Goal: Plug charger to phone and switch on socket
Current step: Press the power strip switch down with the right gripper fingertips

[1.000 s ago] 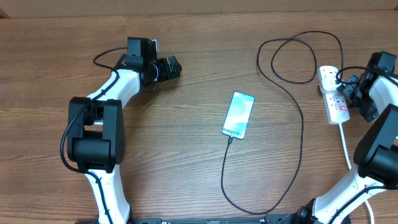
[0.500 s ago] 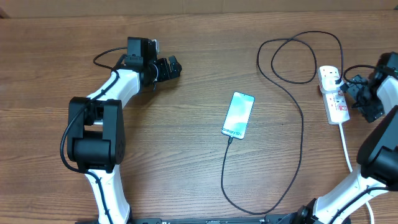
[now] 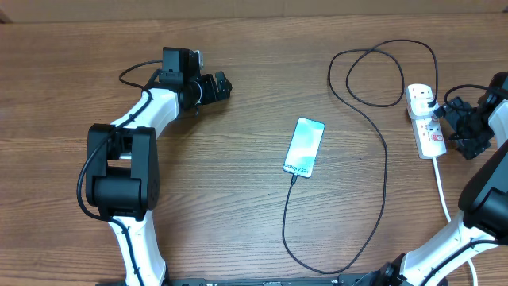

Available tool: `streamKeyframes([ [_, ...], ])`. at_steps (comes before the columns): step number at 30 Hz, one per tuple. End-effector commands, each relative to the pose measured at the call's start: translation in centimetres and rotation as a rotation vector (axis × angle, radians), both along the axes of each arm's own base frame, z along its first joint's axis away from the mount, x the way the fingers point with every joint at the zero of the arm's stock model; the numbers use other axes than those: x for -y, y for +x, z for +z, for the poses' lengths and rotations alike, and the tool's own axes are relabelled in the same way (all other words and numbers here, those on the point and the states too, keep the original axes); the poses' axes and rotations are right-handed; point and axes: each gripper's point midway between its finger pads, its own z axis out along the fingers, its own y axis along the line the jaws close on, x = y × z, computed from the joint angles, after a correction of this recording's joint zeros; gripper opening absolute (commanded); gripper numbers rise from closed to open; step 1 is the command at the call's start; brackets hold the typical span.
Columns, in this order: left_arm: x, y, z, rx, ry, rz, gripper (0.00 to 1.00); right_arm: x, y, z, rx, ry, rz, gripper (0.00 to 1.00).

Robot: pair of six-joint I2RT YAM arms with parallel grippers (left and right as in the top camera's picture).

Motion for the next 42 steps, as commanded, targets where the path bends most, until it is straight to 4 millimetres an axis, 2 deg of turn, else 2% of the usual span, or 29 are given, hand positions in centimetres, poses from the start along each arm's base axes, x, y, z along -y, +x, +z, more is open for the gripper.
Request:
streamKeyframes([
  [1,-1.5,-1.1,-2.6,-0.064,0.065,0.038,1.0,0.1,0.0,-0.8,-0.015,-0.006,0.002,1.0],
  [14,-1.5,-1.1,-2.6,-0.064,0.065,0.038,1.0,0.2,0.0,-1.5,-0.007,-0.022,0.001,1.0],
  [26,-1.5,-1.1,-2.6,-0.064,0.065,0.038,1.0,-1.8,-0.3,-1.8,-0.052,0.001,0.042,1.0],
  [42,-1.5,-1.1,-2.6,-0.064,0.065,0.038,0.99,-3.2,-0.7,-2.8,-0.108,0.002,0.078,1.0],
])
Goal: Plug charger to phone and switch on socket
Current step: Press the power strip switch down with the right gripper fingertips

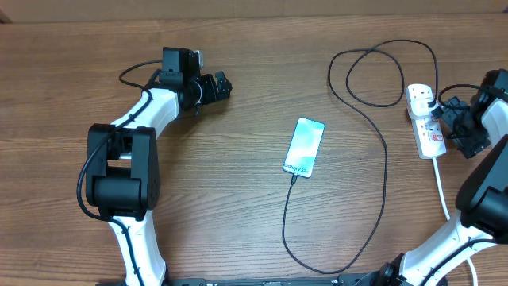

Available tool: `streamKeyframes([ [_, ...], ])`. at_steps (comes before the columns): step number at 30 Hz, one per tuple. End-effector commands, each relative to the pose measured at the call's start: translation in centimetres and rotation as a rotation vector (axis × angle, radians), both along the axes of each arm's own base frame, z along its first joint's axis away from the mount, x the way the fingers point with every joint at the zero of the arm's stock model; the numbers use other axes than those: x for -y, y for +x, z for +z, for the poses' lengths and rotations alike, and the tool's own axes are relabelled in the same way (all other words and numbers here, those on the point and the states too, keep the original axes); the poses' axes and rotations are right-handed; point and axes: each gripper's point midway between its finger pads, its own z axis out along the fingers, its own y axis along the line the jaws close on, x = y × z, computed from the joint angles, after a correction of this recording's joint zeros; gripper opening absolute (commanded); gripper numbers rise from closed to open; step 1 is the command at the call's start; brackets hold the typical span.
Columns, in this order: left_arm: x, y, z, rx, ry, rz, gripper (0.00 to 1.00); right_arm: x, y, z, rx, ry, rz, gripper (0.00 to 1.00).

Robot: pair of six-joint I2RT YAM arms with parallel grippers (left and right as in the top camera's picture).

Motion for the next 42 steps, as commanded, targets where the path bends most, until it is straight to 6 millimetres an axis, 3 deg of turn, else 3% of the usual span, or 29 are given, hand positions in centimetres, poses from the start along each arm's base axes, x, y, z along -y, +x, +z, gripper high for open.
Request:
streamKeyframes([
  [1,-1.5,-1.1,-2.6,-0.064,0.065,0.038,0.99,-3.1,-0.7,-2.3,-0.07,0.078,0.072,1.0],
  [33,-1.5,-1.1,-2.6,-0.064,0.065,0.038,1.0,-4.0,-2.3,-2.7,-0.132,0.116,0.071,1.0],
  [42,-1.5,-1.1,-2.6,-0.064,0.065,0.038,1.0,-3.9,-2.2,-2.7,-0.137,0.106,0.141,1.0],
])
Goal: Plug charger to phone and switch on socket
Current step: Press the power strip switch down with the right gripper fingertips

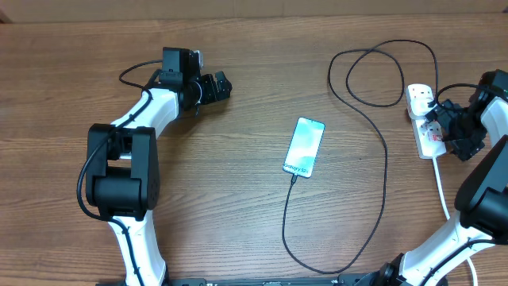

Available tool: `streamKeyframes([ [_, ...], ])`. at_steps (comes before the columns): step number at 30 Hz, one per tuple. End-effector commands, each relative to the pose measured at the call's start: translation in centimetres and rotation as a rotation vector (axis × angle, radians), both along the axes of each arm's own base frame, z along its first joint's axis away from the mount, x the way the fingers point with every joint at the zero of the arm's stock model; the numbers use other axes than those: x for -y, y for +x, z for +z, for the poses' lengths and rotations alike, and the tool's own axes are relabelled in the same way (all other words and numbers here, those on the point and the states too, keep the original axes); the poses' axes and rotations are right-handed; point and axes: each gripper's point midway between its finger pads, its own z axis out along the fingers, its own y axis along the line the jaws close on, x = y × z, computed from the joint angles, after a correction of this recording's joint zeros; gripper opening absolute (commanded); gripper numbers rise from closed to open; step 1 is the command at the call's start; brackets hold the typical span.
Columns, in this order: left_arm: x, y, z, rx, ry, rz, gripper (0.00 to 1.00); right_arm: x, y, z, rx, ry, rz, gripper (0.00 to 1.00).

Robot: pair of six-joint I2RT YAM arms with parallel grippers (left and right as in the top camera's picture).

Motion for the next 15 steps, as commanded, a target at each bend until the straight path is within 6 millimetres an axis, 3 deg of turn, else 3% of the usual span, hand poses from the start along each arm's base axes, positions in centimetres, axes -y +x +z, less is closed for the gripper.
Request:
streamKeyframes([
  [1,-1.5,-1.1,-2.6,-0.064,0.065,0.038,0.99,-1.9,-1.2,-2.7,-0.084,0.033,0.078,1.0],
  [15,-1.5,-1.1,-2.6,-0.064,0.065,0.038,1.0,-0.7,-1.0,-2.6,-0.061,0.014,0.108,0.96],
])
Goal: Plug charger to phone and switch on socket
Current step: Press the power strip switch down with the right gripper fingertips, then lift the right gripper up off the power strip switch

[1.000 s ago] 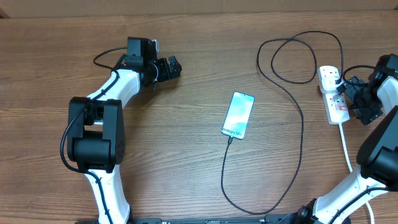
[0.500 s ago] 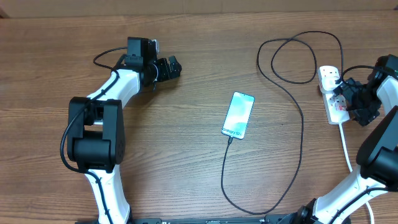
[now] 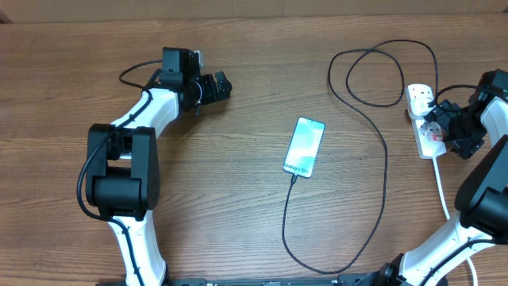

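Note:
A phone (image 3: 305, 147) lies screen up in the middle of the table, and the black charger cable (image 3: 373, 183) runs into its near end. The cable loops away to a plug in the white socket strip (image 3: 426, 131) at the right. My right gripper (image 3: 437, 125) hangs over the strip's middle, its fingertips on or just above the strip; I cannot tell if its jaws are parted. Far from all this, my left gripper (image 3: 223, 86) rests at the upper left with its fingers close together and nothing in them.
The cable forms a wide loop (image 3: 381, 75) at the back right and a long bend near the front edge. A white lead (image 3: 441, 187) runs from the strip toward the front right. The table's back edge (image 3: 254, 16) lies behind.
My right gripper has edged slightly left, further over the socket strip. The phone, the cable and the left arm have stayed where they were.
At first my right gripper stood off the strip's right side, with the cable in the phone. It then came closer to the strip's edge, later reached over it, and now sits over the middle. The left arm never moved.

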Available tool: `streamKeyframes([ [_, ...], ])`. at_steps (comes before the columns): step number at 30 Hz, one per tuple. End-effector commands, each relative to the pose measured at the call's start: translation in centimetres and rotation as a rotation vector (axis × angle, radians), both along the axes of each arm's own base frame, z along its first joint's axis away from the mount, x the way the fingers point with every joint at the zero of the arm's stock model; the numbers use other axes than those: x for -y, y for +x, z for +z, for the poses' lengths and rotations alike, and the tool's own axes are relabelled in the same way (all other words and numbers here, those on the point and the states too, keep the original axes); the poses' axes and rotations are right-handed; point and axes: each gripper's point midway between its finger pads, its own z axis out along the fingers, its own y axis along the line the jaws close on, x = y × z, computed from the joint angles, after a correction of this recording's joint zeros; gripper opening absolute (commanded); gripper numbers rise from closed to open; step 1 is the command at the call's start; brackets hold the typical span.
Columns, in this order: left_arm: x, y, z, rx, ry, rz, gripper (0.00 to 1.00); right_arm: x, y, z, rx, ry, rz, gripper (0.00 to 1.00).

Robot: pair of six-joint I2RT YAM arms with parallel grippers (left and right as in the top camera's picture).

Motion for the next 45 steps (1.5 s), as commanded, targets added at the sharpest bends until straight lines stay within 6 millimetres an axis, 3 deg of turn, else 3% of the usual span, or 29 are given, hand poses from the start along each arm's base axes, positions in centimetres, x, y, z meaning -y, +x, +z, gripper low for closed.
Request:
streamKeyframes([
  [1,-1.5,-1.1,-2.6,-0.064,0.065,0.038,1.0,-0.6,-1.5,-2.7,-0.078,0.018,0.031,0.97],
  [11,-1.5,-1.1,-2.6,-0.064,0.065,0.038,1.0,1.1,-2.3,-2.7,-0.075,0.015,-0.015,1.0],
  [45,-1.5,-1.1,-2.6,-0.064,0.065,0.038,0.99,1.1,-2.3,-2.7,-0.075,0.015,-0.016,1.0],
])
